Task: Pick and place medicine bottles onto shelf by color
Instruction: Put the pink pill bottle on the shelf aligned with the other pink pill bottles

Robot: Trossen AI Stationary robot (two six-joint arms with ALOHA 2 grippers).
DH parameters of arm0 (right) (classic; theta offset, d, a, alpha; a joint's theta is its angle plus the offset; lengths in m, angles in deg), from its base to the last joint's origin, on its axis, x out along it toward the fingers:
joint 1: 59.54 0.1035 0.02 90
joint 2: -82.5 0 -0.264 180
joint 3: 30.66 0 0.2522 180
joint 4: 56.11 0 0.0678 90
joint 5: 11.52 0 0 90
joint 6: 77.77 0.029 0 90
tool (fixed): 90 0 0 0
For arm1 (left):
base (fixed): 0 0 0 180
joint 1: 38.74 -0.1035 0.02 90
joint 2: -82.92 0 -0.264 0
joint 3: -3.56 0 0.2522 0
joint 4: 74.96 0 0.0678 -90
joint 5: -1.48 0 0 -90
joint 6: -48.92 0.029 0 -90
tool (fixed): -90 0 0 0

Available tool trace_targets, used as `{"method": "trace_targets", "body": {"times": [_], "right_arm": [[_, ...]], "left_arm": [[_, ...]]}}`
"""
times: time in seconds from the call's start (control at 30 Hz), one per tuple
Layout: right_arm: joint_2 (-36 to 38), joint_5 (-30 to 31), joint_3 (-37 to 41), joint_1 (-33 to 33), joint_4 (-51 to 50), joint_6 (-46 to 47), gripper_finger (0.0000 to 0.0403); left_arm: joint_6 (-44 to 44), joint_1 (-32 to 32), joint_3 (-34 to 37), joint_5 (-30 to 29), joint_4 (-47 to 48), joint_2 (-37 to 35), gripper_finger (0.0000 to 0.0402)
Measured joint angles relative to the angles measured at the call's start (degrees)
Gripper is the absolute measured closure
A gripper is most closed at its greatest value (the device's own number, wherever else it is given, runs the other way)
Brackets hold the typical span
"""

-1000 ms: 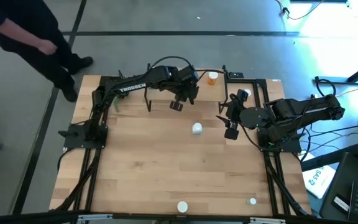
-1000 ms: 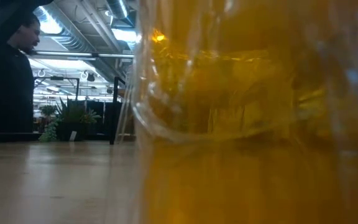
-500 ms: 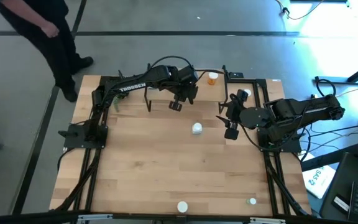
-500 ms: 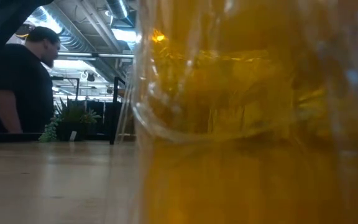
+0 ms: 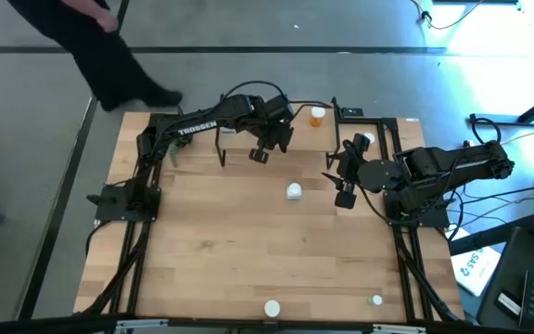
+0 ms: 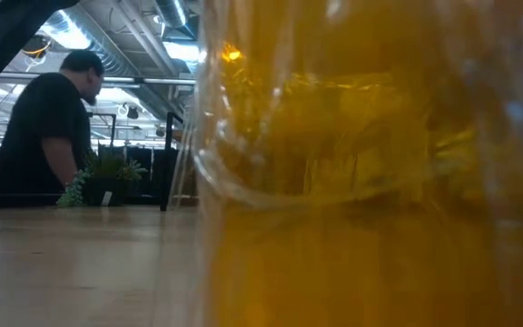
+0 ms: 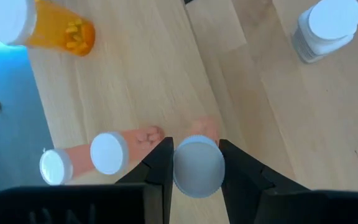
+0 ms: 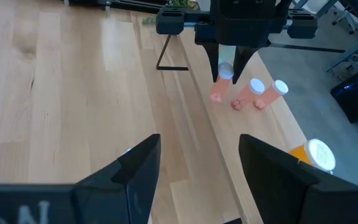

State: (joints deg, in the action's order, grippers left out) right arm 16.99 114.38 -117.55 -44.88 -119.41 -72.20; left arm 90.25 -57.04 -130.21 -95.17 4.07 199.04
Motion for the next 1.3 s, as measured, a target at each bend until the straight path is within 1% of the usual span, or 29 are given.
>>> {"method": "trace_targets", "body": {"times": [0.3,0.7,1.07,1.3], "right_arm": [[0.0,0.0,0.0,0.0,0.0,0.0,0.0183],[0.0,0.0,0.0,0.0,0.0,0.0,0.0183],[0.0,0.0,0.0,0.0,0.0,0.0,0.0183],[0.0,0.0,0.0,0.0,0.0,0.0,0.0183]], "left_arm": [[1.3,-0.3,-0.1,0.8,-1.0,1.8,0.0315],[1.0,-0.3,-0.1,1.0,-0.5,1.7,0.0314],[1.2,-0.3,0.0,1.0,-1.0,1.8,0.0275],[1.3,-0.3,0.1,1.0,-1.7,2.1,0.0270]]}}
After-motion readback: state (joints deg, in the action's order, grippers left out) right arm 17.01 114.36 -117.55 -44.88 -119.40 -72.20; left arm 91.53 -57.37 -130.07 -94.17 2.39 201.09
